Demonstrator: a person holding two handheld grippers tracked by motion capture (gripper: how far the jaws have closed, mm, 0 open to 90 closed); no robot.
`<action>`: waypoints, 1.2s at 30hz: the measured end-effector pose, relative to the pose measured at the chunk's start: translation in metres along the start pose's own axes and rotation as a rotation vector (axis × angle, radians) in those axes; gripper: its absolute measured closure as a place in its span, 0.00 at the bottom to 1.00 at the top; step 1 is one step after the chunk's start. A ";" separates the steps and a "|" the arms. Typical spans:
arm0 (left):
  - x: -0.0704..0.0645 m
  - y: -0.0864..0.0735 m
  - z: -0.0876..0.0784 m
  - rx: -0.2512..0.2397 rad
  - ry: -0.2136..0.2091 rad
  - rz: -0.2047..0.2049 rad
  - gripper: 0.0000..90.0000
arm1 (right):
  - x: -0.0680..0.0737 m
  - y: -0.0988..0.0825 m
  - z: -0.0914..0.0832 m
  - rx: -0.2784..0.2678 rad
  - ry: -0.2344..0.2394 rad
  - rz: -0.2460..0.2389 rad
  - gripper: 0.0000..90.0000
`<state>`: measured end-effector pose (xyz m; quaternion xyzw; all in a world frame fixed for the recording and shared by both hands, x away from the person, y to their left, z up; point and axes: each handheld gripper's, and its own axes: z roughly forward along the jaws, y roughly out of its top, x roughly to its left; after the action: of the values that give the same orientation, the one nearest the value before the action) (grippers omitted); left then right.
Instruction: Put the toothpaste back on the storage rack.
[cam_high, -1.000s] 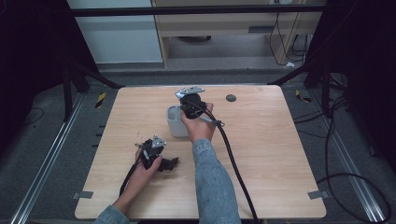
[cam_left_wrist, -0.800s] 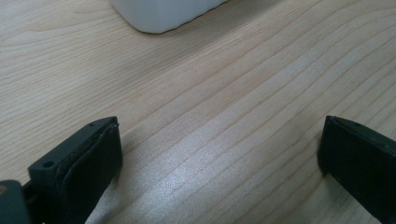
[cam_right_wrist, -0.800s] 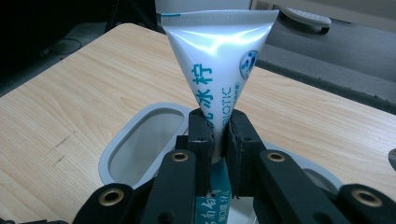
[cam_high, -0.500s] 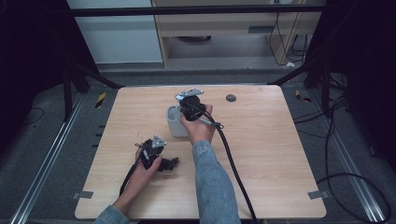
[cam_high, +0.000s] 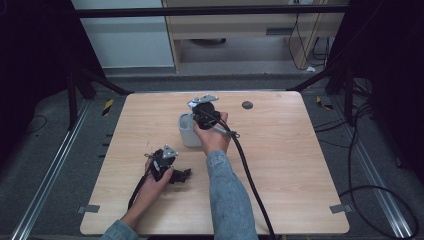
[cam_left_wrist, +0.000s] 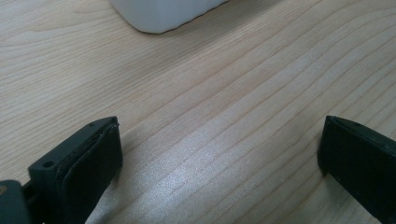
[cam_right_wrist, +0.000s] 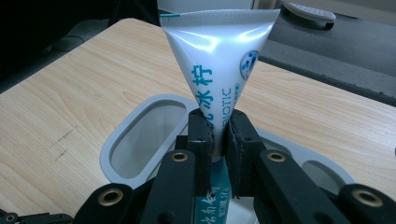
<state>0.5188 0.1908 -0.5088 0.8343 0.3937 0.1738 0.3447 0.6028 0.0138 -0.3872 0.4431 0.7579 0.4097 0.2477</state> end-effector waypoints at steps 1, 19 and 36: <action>0.000 0.000 0.000 0.000 0.000 0.000 0.00 | 0.000 0.000 0.000 0.002 0.001 0.000 0.90; 0.000 0.000 0.000 0.002 -0.001 0.000 0.00 | 0.006 0.006 0.009 0.017 0.001 -0.010 0.89; 0.000 0.000 0.000 0.003 -0.001 0.000 0.00 | 0.008 0.007 0.012 0.019 0.008 -0.006 0.88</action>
<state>0.5188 0.1908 -0.5086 0.8348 0.3938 0.1727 0.3438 0.6111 0.0278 -0.3875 0.4417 0.7641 0.4034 0.2414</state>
